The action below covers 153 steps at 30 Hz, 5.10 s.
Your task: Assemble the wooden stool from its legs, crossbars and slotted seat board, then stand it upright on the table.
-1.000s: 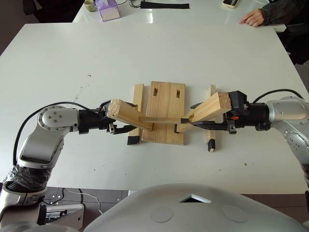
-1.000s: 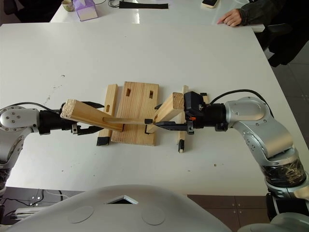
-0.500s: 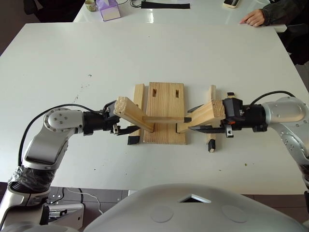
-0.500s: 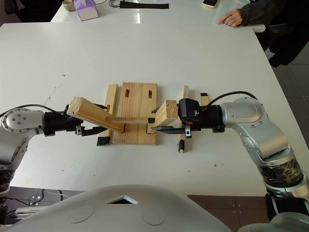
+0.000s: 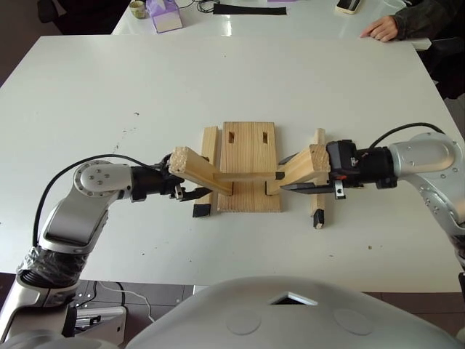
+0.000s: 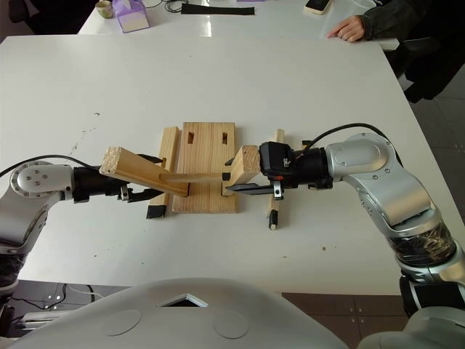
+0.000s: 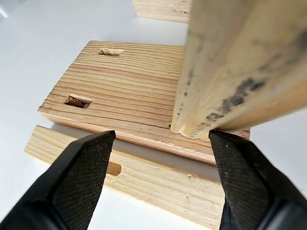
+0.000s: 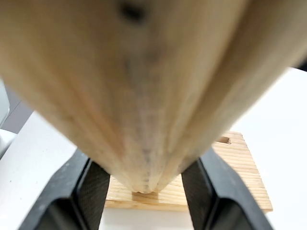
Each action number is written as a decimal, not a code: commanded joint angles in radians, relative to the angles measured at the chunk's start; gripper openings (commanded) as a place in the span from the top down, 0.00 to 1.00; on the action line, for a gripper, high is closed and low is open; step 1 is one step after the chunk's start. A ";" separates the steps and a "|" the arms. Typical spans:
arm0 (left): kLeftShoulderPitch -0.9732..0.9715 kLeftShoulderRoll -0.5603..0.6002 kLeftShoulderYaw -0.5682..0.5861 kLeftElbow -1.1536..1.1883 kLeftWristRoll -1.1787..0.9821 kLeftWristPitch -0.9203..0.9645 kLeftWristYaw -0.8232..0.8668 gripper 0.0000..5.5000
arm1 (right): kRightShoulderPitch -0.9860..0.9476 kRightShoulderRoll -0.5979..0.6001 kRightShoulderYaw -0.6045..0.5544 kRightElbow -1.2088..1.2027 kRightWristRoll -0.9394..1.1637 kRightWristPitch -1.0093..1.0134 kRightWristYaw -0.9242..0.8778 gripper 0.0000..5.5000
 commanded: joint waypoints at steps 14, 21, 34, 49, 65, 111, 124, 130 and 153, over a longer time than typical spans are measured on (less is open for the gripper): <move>-0.222 -0.216 -0.107 -0.017 -0.075 0.081 -0.004 0.34 | -0.040 0.113 0.276 0.316 -0.041 0.288 0.057 0.64; -0.192 -0.221 -0.098 -0.018 -0.070 0.102 -0.019 0.29 | -0.038 0.099 0.201 0.261 0.039 0.253 0.059 0.64; -0.105 -0.174 -0.143 0.079 0.052 -0.033 -0.044 0.13 | 0.052 0.023 0.258 0.203 -0.099 0.078 0.068 0.64; 0.009 -0.003 -0.088 0.116 0.060 -0.147 -0.164 0.02 | -0.026 0.105 0.099 0.227 0.113 0.179 0.024 0.55; 0.119 0.036 0.070 0.056 -0.072 -0.150 -0.144 0.02 | 0.033 0.074 -0.053 0.153 0.090 0.195 -0.008 0.22; 0.155 -0.454 -0.060 -0.491 0.190 0.190 0.779 0.02 | 0.402 0.682 0.257 -0.527 -0.488 0.365 -1.233 0.41; 0.360 -0.446 0.373 -0.439 0.256 0.152 0.860 0.02 | 0.505 0.593 -0.291 -0.553 -0.500 0.356 -1.122 0.41; 0.317 -0.444 0.092 -0.513 0.258 0.175 0.792 0.02 | 0.436 0.705 0.092 -0.567 -0.492 0.422 -1.154 0.41; 0.369 -0.404 0.051 -0.108 0.354 -0.247 0.748 0.02 | 0.429 0.517 -0.194 -0.132 -0.438 0.232 -0.844 0.41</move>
